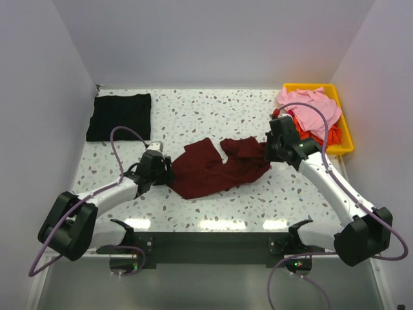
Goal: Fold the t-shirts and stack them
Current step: Flatten the tshirt out
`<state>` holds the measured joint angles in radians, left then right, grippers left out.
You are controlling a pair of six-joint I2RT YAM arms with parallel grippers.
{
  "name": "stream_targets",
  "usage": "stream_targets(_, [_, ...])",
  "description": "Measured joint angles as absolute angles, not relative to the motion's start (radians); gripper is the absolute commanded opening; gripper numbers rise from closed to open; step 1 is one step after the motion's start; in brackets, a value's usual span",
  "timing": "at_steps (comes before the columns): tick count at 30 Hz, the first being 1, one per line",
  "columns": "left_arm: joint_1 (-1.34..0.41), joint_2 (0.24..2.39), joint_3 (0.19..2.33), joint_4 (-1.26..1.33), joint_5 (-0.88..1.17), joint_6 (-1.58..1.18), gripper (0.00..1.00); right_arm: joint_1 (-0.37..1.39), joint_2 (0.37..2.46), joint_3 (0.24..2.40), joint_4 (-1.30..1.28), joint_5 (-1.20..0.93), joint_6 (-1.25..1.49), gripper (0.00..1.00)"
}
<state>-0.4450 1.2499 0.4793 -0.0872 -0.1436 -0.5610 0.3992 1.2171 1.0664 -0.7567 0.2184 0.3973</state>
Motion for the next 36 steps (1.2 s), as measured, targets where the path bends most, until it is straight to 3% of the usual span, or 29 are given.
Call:
stream_targets(4, [-0.445, 1.279, 0.472, -0.009, -0.075, -0.567, 0.55, 0.376, 1.226, 1.067, -0.760, 0.215, 0.376, 0.00])
stream_targets(8, [-0.445, 1.283, 0.459, 0.033, -0.001, -0.575, 0.53, 0.353, 1.229, 1.061, -0.759, 0.209, 0.367, 0.00])
stream_targets(11, [-0.445, 1.283, 0.458, 0.035, 0.027, -0.593, 0.20, 0.329, 1.229, 1.060, -0.760, 0.207, 0.360, 0.00])
stream_targets(12, [-0.445, 1.283, 0.456, 0.034, 0.033, -0.593, 0.00, 0.322, 1.229, 1.060, -0.760, 0.207, 0.357, 0.00])
stream_targets(20, [-0.445, 1.121, 0.466, -0.125, 0.046, -0.594, 0.00, 0.305, 1.219, 1.086, -0.787, 0.212, 0.339, 0.00])
stream_targets(26, [-0.445, 0.962, 0.642, -0.302, 0.022, -0.591, 0.00, 0.297, 1.168, 1.182, -0.838, 0.230, 0.323, 0.00])
stream_targets(33, [-0.444, 1.102, 0.803, -0.324, 0.015, -0.580, 0.00, 0.246, 1.180, 1.238, -0.831, 0.241, 0.304, 0.00])
stream_targets(34, [-0.443, 1.161, 0.807, -0.316, 0.006, -0.578, 0.06, 0.235, 1.200, 1.238, -0.823, 0.239, 0.303, 0.00])
stream_targets(35, [-0.441, 1.221, 0.809, -0.307, -0.009, -0.572, 0.27, 0.225, 1.224, 1.237, -0.815, 0.234, 0.303, 0.00])
stream_targets(36, [-0.439, 1.287, 0.810, -0.297, -0.024, -0.556, 0.40, 0.220, 1.245, 1.234, -0.805, 0.231, 0.303, 0.00])
